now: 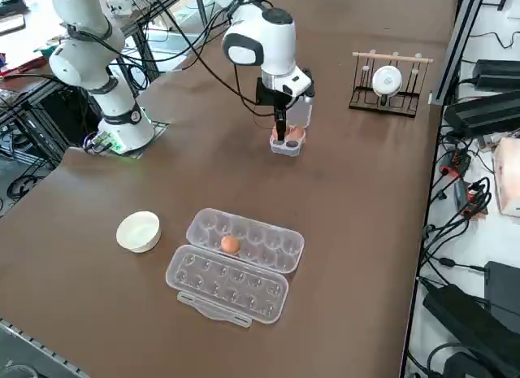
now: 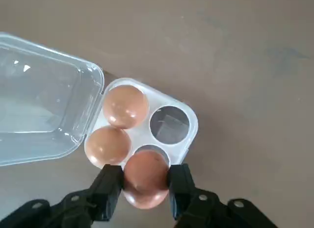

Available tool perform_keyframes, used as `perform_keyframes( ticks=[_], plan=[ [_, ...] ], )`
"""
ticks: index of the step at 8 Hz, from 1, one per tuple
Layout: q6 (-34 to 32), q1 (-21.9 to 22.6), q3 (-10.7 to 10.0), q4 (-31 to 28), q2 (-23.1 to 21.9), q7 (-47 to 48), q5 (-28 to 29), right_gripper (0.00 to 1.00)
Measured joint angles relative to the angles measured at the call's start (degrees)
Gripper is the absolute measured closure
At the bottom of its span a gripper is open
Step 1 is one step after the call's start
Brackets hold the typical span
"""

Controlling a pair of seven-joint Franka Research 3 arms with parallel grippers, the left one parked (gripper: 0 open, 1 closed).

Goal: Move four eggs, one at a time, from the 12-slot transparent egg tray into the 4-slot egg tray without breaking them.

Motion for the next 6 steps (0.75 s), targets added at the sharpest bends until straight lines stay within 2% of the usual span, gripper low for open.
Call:
perform_keyframes(
  ticks=[2, 4, 5, 6],
  plan=[
    [0.00, 0.00, -0.08, -0.16, 0.00, 0.08, 0.00, 0.42],
    [0.00, -0.01, -0.16, -0.23, 0.00, 0.11, 0.00, 0.11],
    [0.00, -0.01, -0.16, -0.23, 0.00, 0.11, 0.00, 0.00],
    [0.01, -0.01, -0.17, -0.23, -0.01, 0.11, 0.00, 0.00]
  ],
)
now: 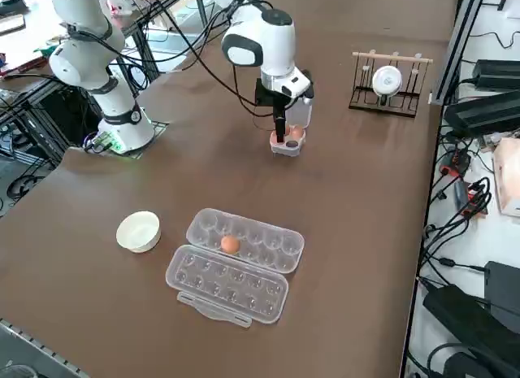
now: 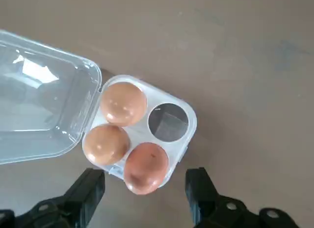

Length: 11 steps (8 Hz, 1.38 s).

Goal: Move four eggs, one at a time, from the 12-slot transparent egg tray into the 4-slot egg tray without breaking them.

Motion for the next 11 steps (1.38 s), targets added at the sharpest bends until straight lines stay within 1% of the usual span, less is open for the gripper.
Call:
perform_keyframes(
  ticks=[1, 3, 5, 6, 8, 9, 11],
  plan=[
    [0.13, -0.05, -0.12, 0.08, -0.05, 0.00, 0.00, 0.00],
    [-1.15, -1.51, -1.47, 1.51, -0.56, -0.54, -0.02, 0.00],
    [-8.27, -7.22, -2.22, 5.77, -1.40, -8.11, -0.06, 0.00],
    [-10.24, -10.15, -2.34, 7.17, -1.83, -11.29, -0.05, 0.00],
    [-12.01, -14.16, -2.45, 7.72, -3.06, -17.49, -0.18, 0.00],
    [-12.19, -16.22, -2.50, 7.72, -3.25, -22.51, -0.20, 0.00],
    [-11.93, -21.90, -2.57, 7.72, -3.21, -35.19, -1.51, 0.00]
  ],
)
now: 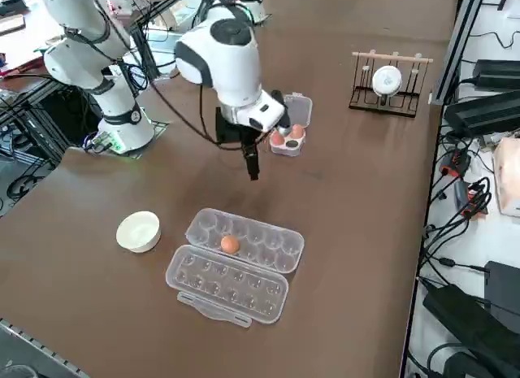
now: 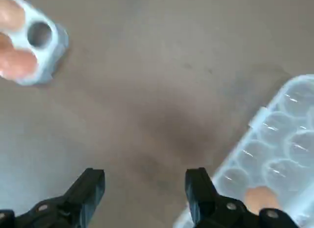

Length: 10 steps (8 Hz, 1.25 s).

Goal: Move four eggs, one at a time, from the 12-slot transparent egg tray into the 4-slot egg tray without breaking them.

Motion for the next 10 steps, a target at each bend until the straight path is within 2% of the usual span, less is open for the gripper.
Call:
perform_keyframes(
  ticks=[2, 6, 8, 10],
  plan=[
    [1.44, -4.20, -0.03, -0.02, 0.31, -12.10, -1.14, 0.00],
    [9.53, -9.13, -0.04, -0.16, 4.11, -33.53, -1.51, 0.00],
    [12.32, -10.06, -0.03, -0.14, 5.45, -40.71, -1.54, 0.00],
    [13.38, -10.53, 0.02, -0.12, 6.57, -44.01, -1.61, 0.00]
  ],
)
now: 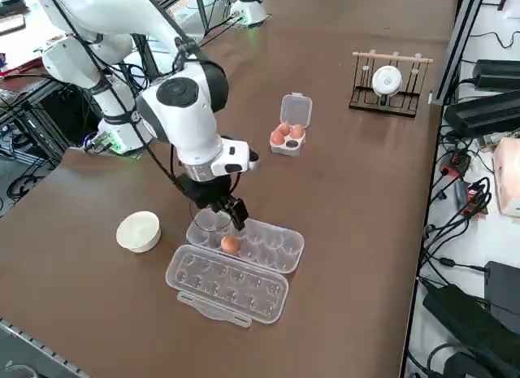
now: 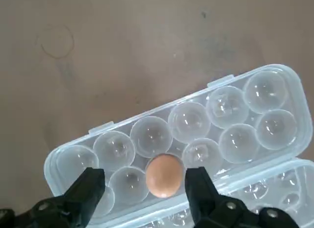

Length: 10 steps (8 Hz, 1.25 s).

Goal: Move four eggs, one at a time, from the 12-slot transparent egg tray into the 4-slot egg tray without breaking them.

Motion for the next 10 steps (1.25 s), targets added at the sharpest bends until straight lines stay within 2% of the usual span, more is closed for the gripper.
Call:
perform_keyframes(
  ticks=[6, 10],
  plan=[
    [3.34, -1.19, 0.00, 0.59, 2.81, -7.47, -0.07, 0.00],
    [3.40, -2.54, 0.03, 4.63, 7.43, -9.89, -0.07, 0.01]
  ],
)
